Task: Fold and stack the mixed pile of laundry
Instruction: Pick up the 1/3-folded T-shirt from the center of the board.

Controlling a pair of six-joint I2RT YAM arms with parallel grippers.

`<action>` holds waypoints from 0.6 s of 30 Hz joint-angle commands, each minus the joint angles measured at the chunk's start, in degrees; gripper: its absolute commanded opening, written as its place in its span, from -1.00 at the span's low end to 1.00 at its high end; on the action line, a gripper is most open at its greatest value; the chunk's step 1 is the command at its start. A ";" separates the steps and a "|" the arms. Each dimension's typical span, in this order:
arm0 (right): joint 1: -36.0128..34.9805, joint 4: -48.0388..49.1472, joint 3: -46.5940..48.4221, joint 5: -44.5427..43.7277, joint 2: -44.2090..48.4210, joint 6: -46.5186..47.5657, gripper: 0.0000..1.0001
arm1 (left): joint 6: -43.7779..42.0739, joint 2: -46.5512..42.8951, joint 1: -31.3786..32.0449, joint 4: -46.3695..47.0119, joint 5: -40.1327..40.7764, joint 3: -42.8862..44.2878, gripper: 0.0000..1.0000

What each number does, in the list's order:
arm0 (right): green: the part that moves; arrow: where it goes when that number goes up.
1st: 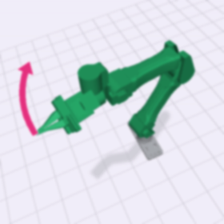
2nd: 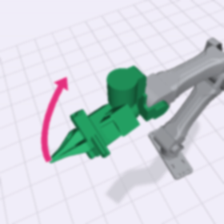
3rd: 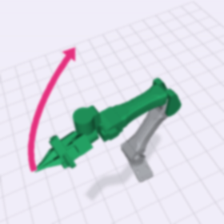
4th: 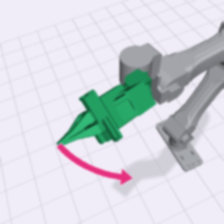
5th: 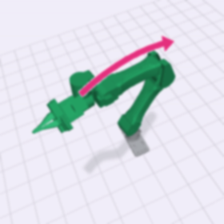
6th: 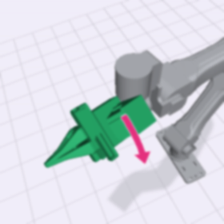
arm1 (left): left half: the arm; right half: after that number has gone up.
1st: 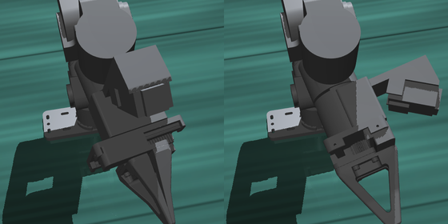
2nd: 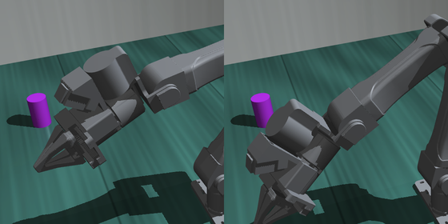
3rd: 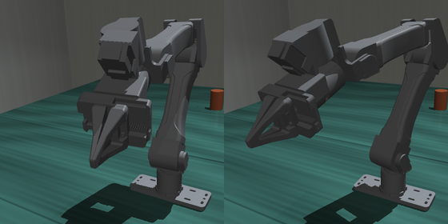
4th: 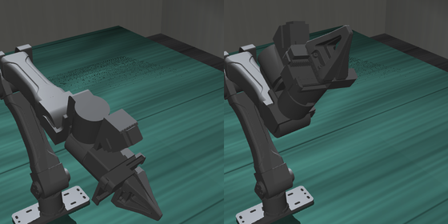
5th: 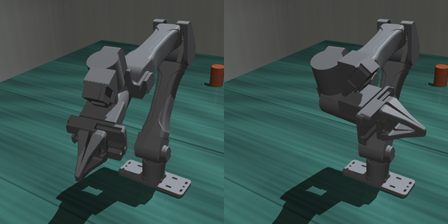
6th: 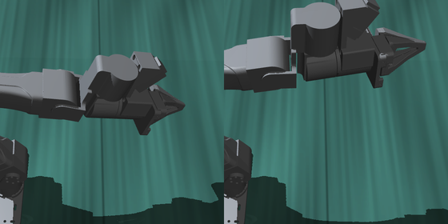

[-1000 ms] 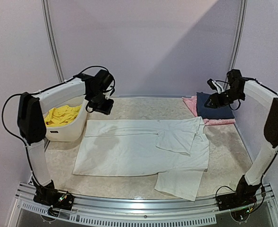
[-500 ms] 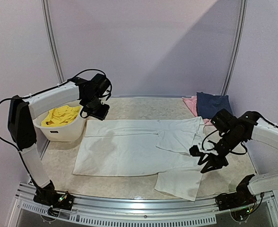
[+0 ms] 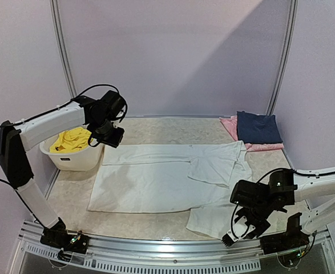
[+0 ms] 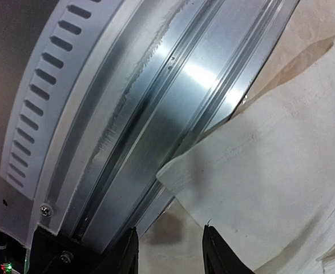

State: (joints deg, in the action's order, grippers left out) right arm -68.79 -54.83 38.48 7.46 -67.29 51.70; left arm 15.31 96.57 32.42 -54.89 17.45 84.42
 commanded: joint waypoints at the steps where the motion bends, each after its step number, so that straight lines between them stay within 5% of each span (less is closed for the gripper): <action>1: -4.57 7.02 -1.31 -3.52 -1.40 -1.12 -0.23 | 1.05 -3.54 0.27 -0.75 2.69 -2.40 -0.27; 9: -13.83 13.13 -2.09 -9.97 -10.09 -4.29 -0.35 | 1.30 -5.44 0.27 -1.57 3.59 -3.36 -0.27; 18: -14.42 14.22 -2.80 -13.70 -11.09 -4.85 -0.34 | 0.77 -5.57 0.18 -1.88 4.08 -3.40 -0.26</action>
State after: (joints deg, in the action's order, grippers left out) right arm -82.89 -43.62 37.21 -2.72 -77.62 47.77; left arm 16.10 92.36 32.42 -55.68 20.71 81.58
